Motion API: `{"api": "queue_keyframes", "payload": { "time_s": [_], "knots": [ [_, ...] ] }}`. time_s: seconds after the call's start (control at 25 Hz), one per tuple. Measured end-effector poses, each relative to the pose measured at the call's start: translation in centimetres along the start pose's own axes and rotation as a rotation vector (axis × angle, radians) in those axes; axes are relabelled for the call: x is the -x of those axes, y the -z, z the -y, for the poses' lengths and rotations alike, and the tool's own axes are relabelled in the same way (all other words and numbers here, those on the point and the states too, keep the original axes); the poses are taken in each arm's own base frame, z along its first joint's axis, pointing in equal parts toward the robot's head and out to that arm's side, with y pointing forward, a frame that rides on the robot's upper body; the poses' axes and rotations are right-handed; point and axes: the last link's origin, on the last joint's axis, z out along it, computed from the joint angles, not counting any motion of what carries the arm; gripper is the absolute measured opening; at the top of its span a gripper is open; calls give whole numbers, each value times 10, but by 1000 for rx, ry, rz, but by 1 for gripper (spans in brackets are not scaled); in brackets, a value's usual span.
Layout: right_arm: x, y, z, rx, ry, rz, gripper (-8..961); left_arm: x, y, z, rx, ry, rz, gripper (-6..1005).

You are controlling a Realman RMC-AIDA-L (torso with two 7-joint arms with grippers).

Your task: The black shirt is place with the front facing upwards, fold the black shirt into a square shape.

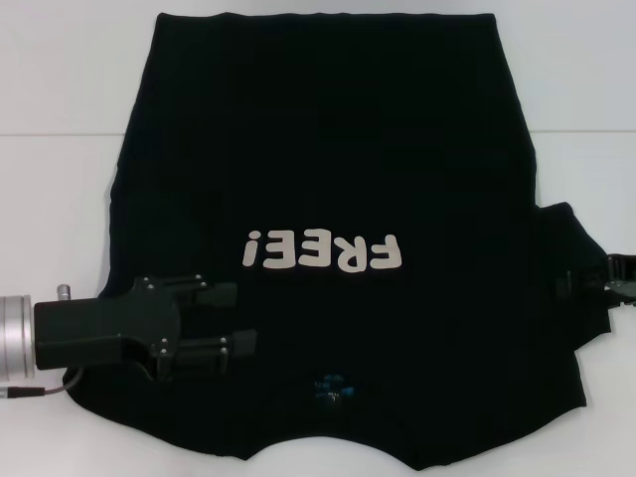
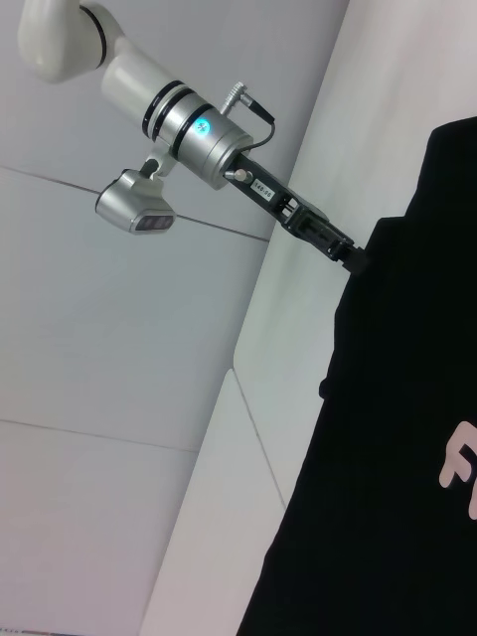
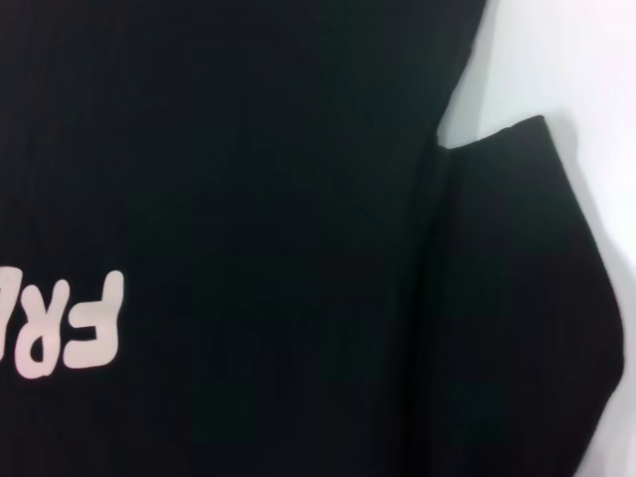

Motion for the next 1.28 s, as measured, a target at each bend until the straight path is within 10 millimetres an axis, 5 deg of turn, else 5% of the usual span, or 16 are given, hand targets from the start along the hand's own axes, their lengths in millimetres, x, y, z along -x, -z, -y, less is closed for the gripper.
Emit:
{"api": "queue_keyframes", "payload": {
  "time_s": [0.32, 0.56, 0.64, 0.88, 1.28],
  "knots": [
    [1, -3, -3, -33, 42, -18, 764, 1, 1, 1, -8, 1, -1, 706],
    [1, -2, -2, -39, 47, -21, 527, 2, 1, 0, -8, 6, -1, 707],
    [1, -2, -2, -40, 45, -21, 293, 2, 0, 0, -8, 7, -1, 707],
    [0, -1, 0, -43, 43, -20, 50, 2, 0, 0, -7, 7, -1, 708],
    [8, 16, 10, -47, 29, 35, 33, 2, 0, -1, -3, 11, -2, 708]
  ]
}}
